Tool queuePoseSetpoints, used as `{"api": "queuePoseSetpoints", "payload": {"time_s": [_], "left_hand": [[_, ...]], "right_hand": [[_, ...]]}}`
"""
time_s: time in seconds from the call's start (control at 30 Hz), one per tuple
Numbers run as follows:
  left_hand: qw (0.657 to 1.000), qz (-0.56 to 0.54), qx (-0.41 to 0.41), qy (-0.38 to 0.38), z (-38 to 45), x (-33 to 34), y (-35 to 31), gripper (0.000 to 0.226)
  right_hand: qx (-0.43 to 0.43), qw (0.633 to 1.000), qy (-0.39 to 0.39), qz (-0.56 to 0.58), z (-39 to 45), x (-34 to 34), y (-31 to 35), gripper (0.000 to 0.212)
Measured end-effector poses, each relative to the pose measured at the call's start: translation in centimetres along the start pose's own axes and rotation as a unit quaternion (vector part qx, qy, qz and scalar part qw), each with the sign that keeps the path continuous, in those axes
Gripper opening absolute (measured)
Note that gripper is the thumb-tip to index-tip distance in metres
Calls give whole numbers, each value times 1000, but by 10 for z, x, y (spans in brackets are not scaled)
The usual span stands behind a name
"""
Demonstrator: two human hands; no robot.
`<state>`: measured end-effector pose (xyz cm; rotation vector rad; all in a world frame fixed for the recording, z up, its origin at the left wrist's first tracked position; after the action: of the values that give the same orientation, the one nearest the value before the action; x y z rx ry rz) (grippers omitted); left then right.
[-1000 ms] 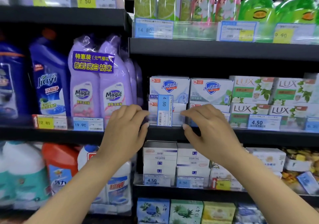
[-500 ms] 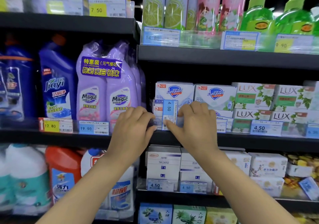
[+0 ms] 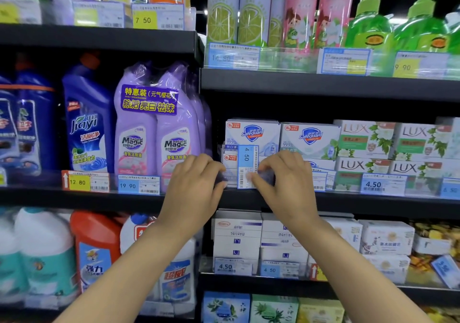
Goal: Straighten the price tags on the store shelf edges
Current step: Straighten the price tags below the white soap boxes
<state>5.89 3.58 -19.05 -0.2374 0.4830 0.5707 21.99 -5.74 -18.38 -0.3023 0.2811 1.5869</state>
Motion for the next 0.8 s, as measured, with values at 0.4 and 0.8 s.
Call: {"api": "queuePoseSetpoints", "payload": {"time_s": [0.4,0.8], "left_hand": [[1000,-4,-23,4,0,-4,-4,32],[999,10,-40,12,3,-5,-10,30]], "right_hand": [[71,996,-11,-56,3,8,12,38],[79,996,0,30,4,-1,12,17]]}}
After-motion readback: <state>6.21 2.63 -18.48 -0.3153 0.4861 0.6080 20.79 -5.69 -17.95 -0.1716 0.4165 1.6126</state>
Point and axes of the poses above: each hand's wrist, its own z-axis towards the middle knuckle, its own x-axis out of the palm, y = z × x, the point moved 1 cm from there along z, towards the middle knuckle, and after that the axes turned 7 degrees about -x, right-handed, at the moved point
